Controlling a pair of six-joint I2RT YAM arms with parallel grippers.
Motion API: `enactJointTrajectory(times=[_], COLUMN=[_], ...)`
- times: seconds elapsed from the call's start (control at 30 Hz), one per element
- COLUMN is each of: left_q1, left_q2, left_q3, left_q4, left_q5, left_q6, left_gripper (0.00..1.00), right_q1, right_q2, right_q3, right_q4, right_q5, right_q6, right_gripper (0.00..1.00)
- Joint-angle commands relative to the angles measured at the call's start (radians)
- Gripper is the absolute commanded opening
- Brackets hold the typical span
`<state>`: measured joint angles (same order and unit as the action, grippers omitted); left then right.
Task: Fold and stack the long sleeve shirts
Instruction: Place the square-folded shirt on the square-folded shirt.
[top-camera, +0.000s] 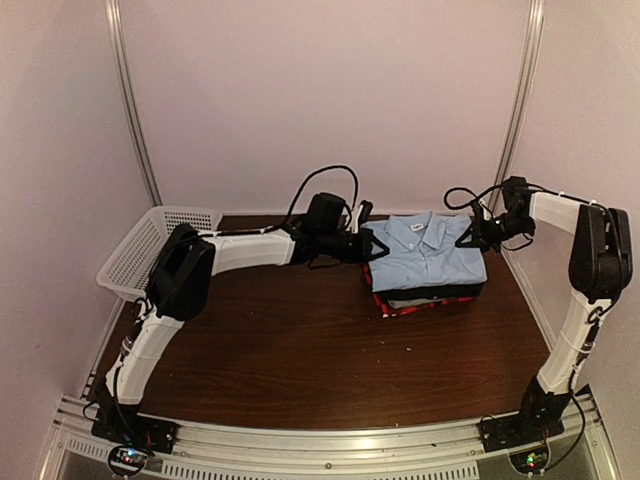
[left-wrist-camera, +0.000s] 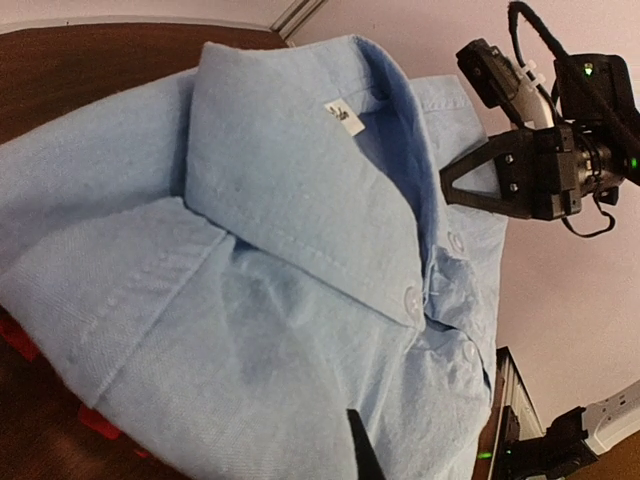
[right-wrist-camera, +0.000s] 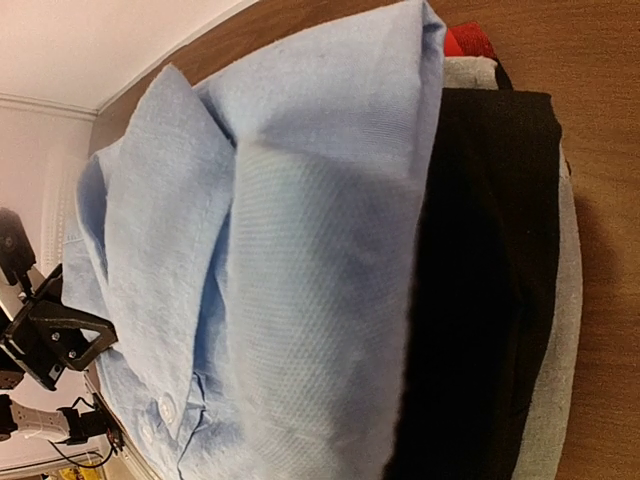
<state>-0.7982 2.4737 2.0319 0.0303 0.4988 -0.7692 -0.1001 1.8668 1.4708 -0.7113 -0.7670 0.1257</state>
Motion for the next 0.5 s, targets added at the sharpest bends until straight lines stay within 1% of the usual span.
enactJointTrajectory(times=[0.0, 0.1, 0.2, 0.33, 0.47], left_q1=[0.016, 0.016, 0.016, 0.013, 0.007], left_q2=[-0.006, -0.006, -0.001, 0.020, 0.049], left_q3=[0.062, 0.102, 0.107, 0.094, 0.069], left_q4=[-0.004, -0.011, -0.012, -0.006, 0.017], left_q5=[0.045, 0.045, 0.042, 0.042, 0.037], left_q6=[0.000, 0.001, 0.000, -0.005, -0.013], left_gripper=[0.00, 0.00, 0.00, 0.00, 0.00], right_q1=[-0.060, -0.076, -0.093, -0.095, -0.095], right_q2=[-0.012, -0.027, -0.025, 0.011, 0.027], right_q3=[0.043, 0.055, 0.058, 0.059, 0.056], right_q4=[0.056, 0.049, 0.051, 0.052, 0.061], right_q5=[0.082, 0.089, 0.080, 0.079, 0.158], right_q6=[-0.008, -0.008, -0.005, -0.009, -0.006], right_gripper=[0.00, 0.00, 0.00, 0.05, 0.10])
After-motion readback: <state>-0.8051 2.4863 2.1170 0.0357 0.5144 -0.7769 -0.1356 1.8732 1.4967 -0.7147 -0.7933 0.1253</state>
